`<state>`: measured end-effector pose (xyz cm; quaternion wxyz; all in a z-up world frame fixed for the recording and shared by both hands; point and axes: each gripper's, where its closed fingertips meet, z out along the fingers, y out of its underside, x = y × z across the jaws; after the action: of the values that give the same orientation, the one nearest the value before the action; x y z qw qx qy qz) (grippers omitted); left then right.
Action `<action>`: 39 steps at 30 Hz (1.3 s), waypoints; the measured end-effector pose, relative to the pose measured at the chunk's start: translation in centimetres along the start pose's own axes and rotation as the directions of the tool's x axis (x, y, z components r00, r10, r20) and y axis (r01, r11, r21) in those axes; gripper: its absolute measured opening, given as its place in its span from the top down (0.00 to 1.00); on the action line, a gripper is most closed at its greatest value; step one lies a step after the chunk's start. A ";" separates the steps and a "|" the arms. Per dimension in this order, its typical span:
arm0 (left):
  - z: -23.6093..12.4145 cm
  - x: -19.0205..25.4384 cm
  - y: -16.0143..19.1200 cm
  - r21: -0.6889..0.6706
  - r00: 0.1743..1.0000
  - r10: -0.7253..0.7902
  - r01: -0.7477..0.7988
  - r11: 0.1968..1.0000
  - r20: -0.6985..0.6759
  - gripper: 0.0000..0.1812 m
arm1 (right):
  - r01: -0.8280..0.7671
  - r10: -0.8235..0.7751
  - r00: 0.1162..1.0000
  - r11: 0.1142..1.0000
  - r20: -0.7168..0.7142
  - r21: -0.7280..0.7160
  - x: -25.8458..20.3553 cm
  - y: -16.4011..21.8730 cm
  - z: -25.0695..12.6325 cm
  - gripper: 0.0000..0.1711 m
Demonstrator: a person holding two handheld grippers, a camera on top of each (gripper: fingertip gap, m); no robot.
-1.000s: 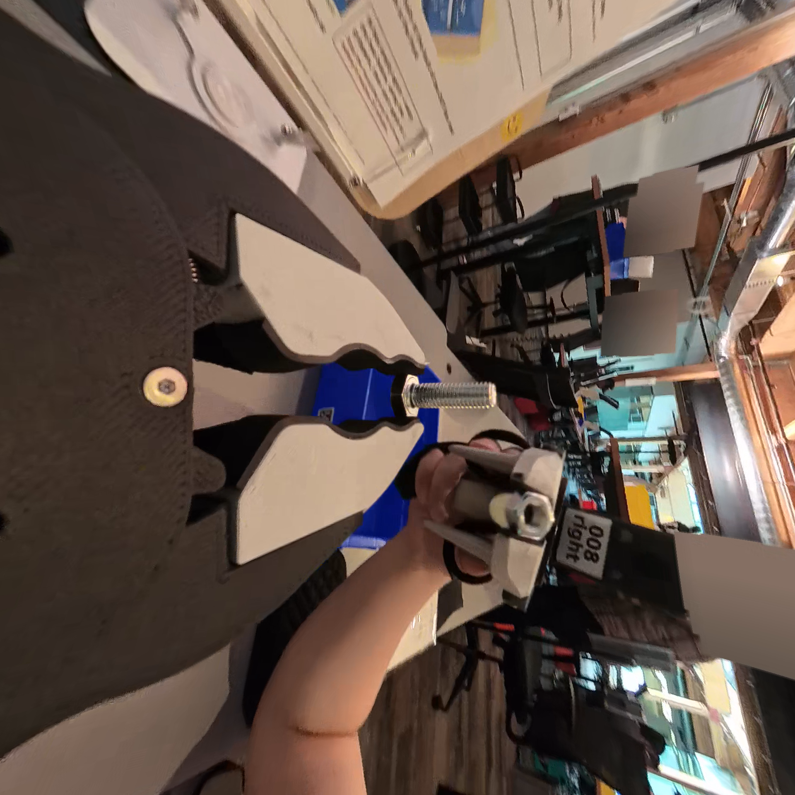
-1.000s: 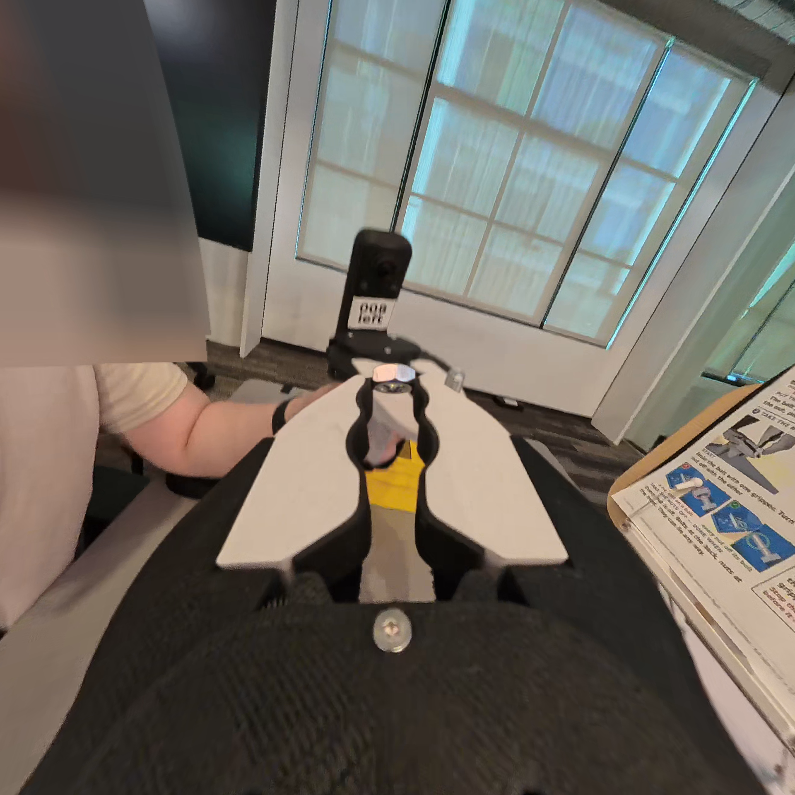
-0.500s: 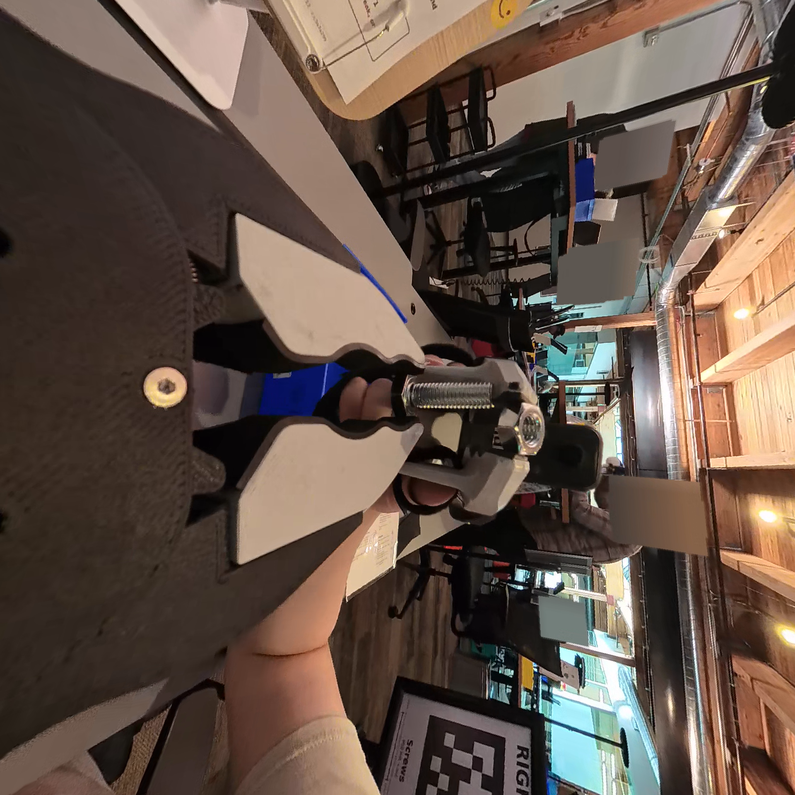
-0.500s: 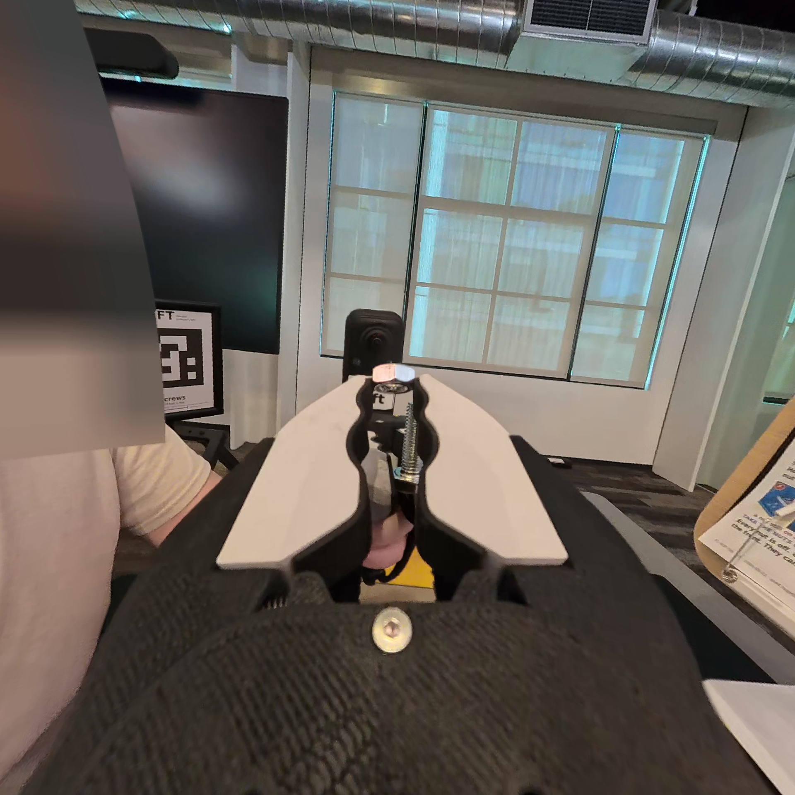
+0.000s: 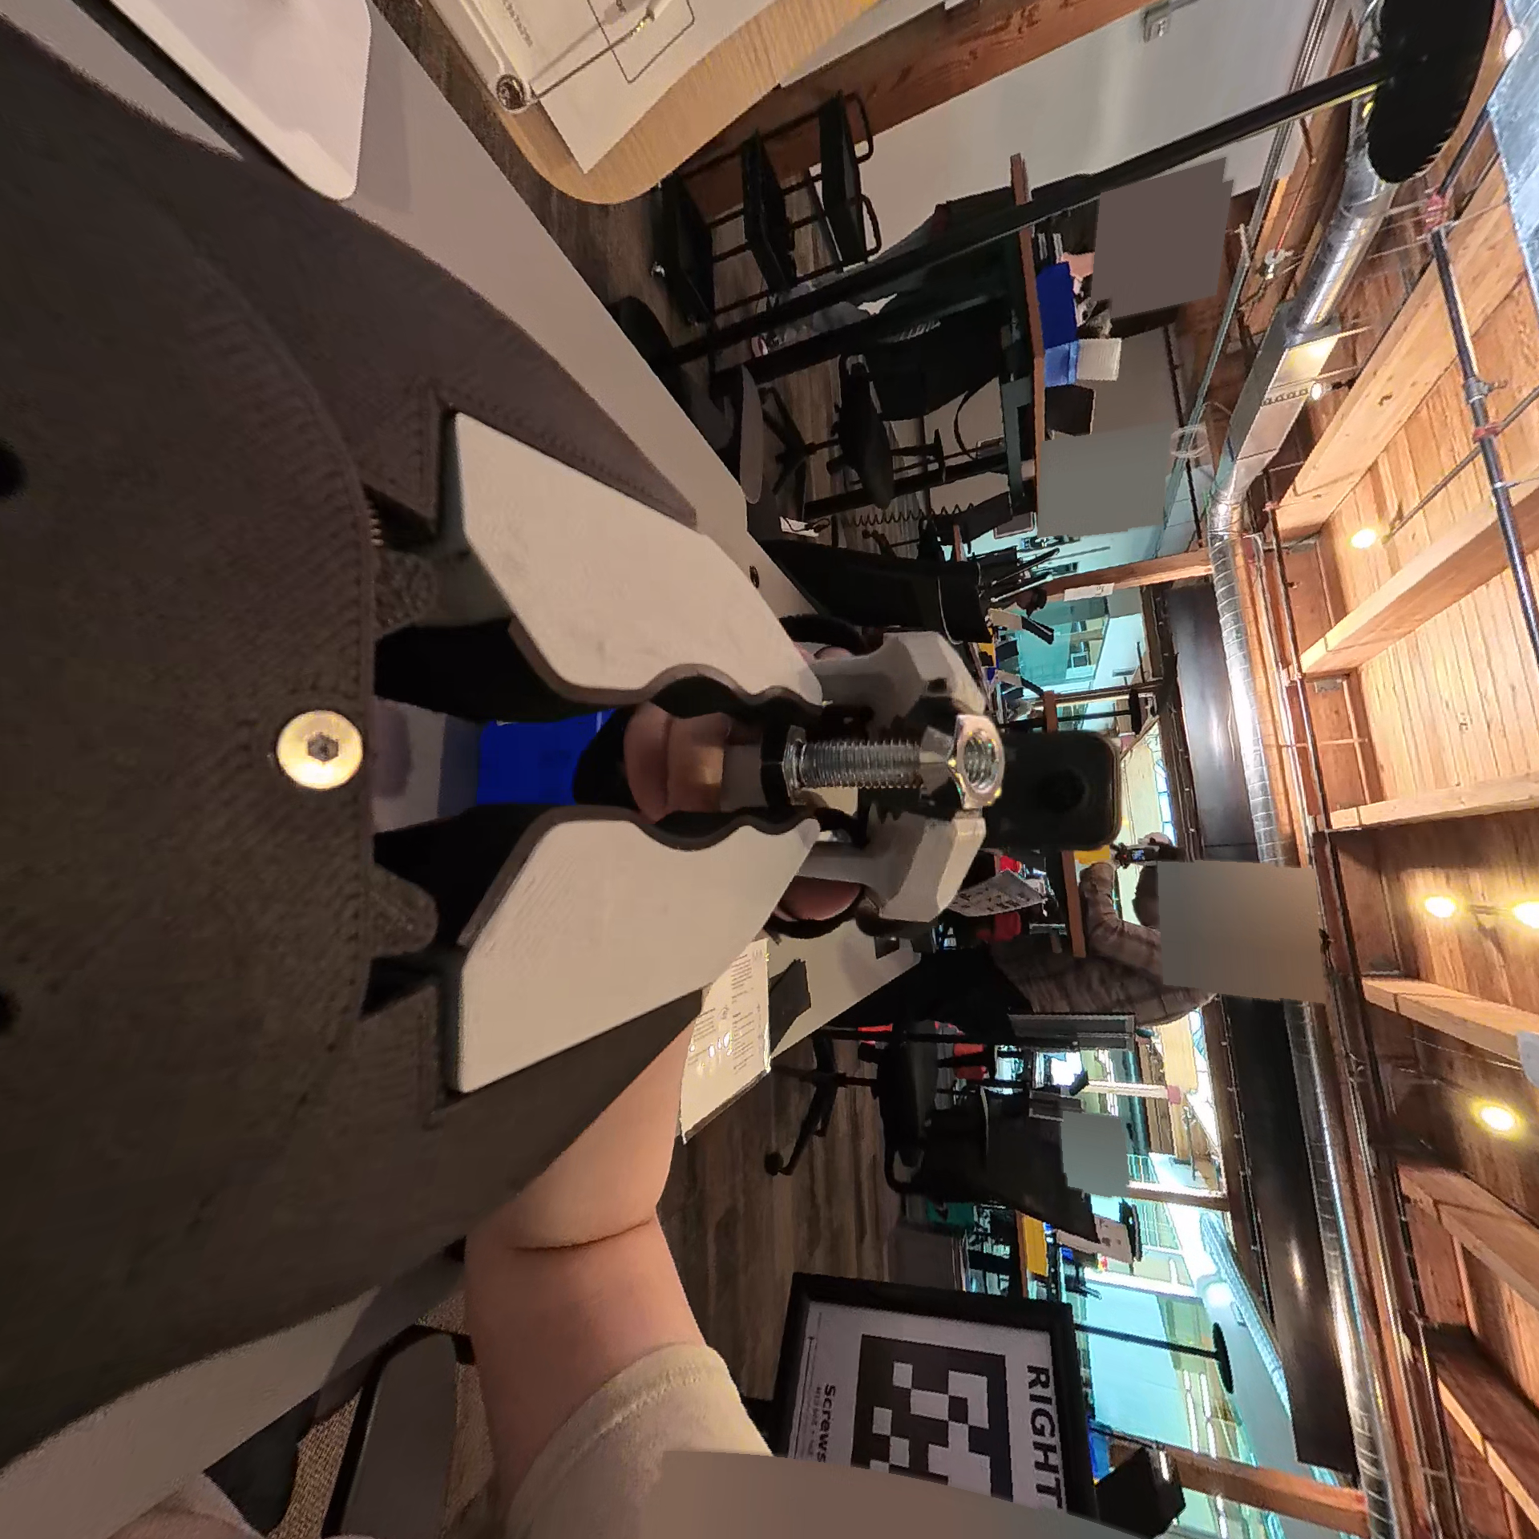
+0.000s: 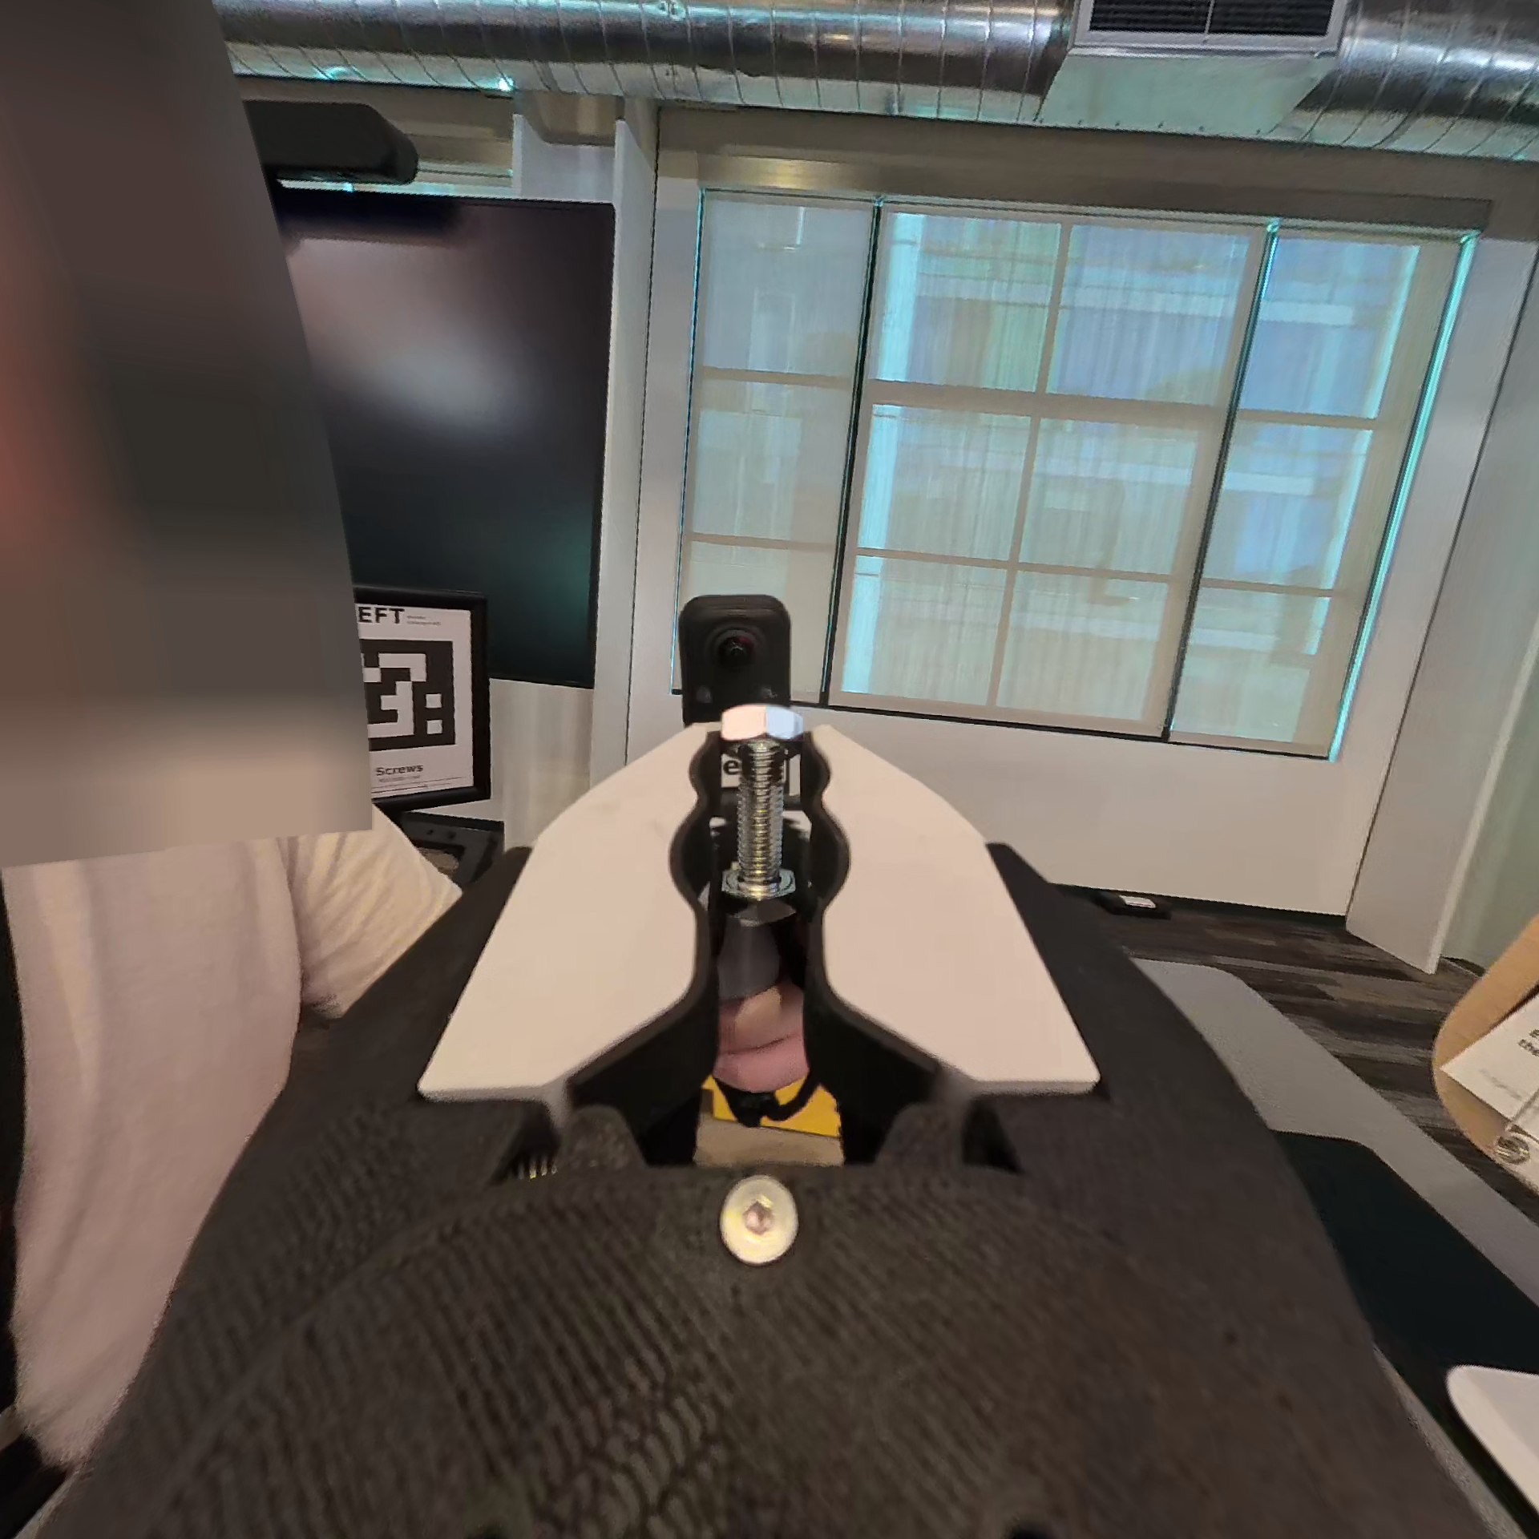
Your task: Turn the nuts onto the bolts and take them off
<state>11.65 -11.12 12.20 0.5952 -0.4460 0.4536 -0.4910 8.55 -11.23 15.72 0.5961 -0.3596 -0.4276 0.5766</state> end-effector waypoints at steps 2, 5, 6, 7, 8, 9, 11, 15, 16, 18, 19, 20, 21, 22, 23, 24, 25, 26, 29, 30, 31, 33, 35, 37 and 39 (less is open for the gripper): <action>-0.1 0.1 -0.1 0.000 1.000 0.001 -0.001 1.000 -0.008 0.90 | 0.018 -0.018 1.000 1.000 0.001 -0.003 -0.1 -0.1 -0.2 0.89; -0.2 0.3 -0.6 0.033 0.999 -0.017 0.018 0.999 -0.031 0.90 | 0.026 -0.026 1.000 1.000 0.000 0.003 -0.2 -0.4 -0.3 0.89; -0.2 0.5 -0.7 0.039 0.998 -0.032 0.034 0.999 -0.047 0.90 | 0.017 -0.017 1.000 1.000 0.007 0.007 -0.3 -0.5 -0.2 0.89; -0.2 0.6 -0.7 0.042 0.997 -0.044 0.047 0.998 -0.059 0.90 | 0.006 -0.006 1.000 1.000 0.013 0.010 -0.4 -0.4 -0.1 0.89; -0.1 0.6 -0.6 0.039 0.997 -0.053 0.055 0.998 -0.065 0.90 | -0.006 0.006 1.000 1.000 0.019 0.008 -0.5 -0.3 0.1 0.89; 0.0 0.8 -0.4 0.031 0.996 -0.056 0.058 0.998 -0.070 0.90 | -0.015 0.015 1.000 1.000 0.026 -0.001 -0.6 0.0 0.3 0.89; 0.2 1.0 -0.1 0.022 0.996 -0.043 0.044 0.999 -0.072 0.90 | -0.010 0.012 0.999 1.000 0.051 -0.024 -1.0 0.6 0.7 0.89; -0.3 0.9 -0.9 0.055 0.996 -0.048 0.052 0.997 -0.080 0.90 | 0.032 -0.032 0.999 0.999 0.023 -0.023 -0.8 0.5 0.6 0.89; -0.3 0.9 -0.9 0.051 0.996 -0.045 0.048 0.998 -0.075 0.90 | 0.035 -0.035 0.999 0.999 0.031 -0.010 -1.0 0.2 0.6 0.89; -0.3 1.0 -0.9 0.053 0.997 -0.030 0.034 0.998 -0.077 0.90 | 0.033 -0.034 0.999 0.999 0.035 0.018 -1.3 -0.4 0.6 0.89; -0.2 1.1 -0.8 0.053 0.997 -0.028 0.033 0.998 -0.078 0.90 | 0.036 -0.037 0.999 0.999 0.033 0.030 -1.3 -0.7 0.5 0.89; -0.2 1.1 -0.7 0.052 0.996 -0.028 0.032 0.998 -0.082 0.90 | 0.044 -0.045 0.999 0.998 0.028 0.044 -1.3 -1.0 0.4 0.89; -0.1 1.2 -0.7 0.055 0.996 -0.028 0.032 0.998 -0.081 0.90 | 0.053 -0.054 0.998 0.997 0.021 0.055 -1.3 -1.3 0.3 0.89; -0.2 1.2 -0.8 0.066 0.996 -0.029 0.034 0.997 -0.080 0.90 | 0.057 -0.058 0.998 0.997 0.011 0.060 -1.2 -1.4 0.2 0.89; -0.2 1.3 -1.0 0.079 0.996 -0.034 0.041 0.996 -0.088 0.90 | 0.057 -0.058 0.998 0.997 0.004 0.061 -1.0 -1.4 0.1 0.89; -0.3 1.4 -1.2 0.090 0.994 -0.043 0.052 0.995 -0.099 0.90 | 0.051 -0.052 0.999 0.997 0.008 0.059 -1.0 -1.2 0.0 0.89; -0.3 1.4 -1.3 0.090 0.994 -0.048 0.058 0.994 -0.100 0.90 | 0.040 -0.041 0.999 0.997 0.020 0.063 -1.0 -1.2 0.0 0.89; -0.3 1.5 -1.3 0.092 0.994 -0.045 0.054 0.994 -0.099 0.90 | 0.028 -0.030 0.999 0.997 0.032 0.069 -1.1 -1.1 0.1 0.89; -0.4 1.9 -1.7 0.116 0.992 -0.039 0.053 0.992 -0.119 0.90 | 0.011 -0.021 0.996 0.993 0.084 0.117 -1.8 -1.4 0.2 0.89; -0.4 2.1 -1.8 0.119 0.990 -0.046 0.061 0.991 -0.130 0.90 | 0.004 -0.017 0.995 0.991 0.097 0.134 -2.0 -1.5 0.2 0.89; -0.3 2.2 -1.9 0.119 0.990 -0.049 0.066 0.991 -0.135 0.90 | -0.008 -0.008 0.994 0.989 0.108 0.147 -2.1 -1.6 0.2 0.89; -0.3 2.5 -2.0 0.122 0.989 -0.046 0.064 0.991 -0.143 0.90 | -0.034 0.011 0.992 0.984 0.130 0.173 -2.4 -2.0 0.2 0.89; -0.3 2.5 -1.9 0.119 0.989 -0.040 0.057 0.991 -0.143 0.90 | -0.043 0.017 0.991 0.980 0.136 0.195 -2.5 -2.6 -0.1 0.89; -0.4 2.4 -2.1 0.130 0.988 -0.045 0.064 0.989 -0.145 0.90 | -0.017 -0.002 0.994 0.983 0.107 0.182 -2.2 -2.8 -0.3 0.89; -0.6 2.1 -2.3 0.136 0.990 -0.048 0.066 0.989 -0.136 0.90 | 0.044 -0.050 0.998 0.993 0.049 0.111 -1.6 -2.3 -0.6 0.89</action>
<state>10.87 -13.54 14.07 0.5792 -0.3825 0.4436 -0.5670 10.01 -12.95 17.50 0.6172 -0.3012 -0.4187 0.5942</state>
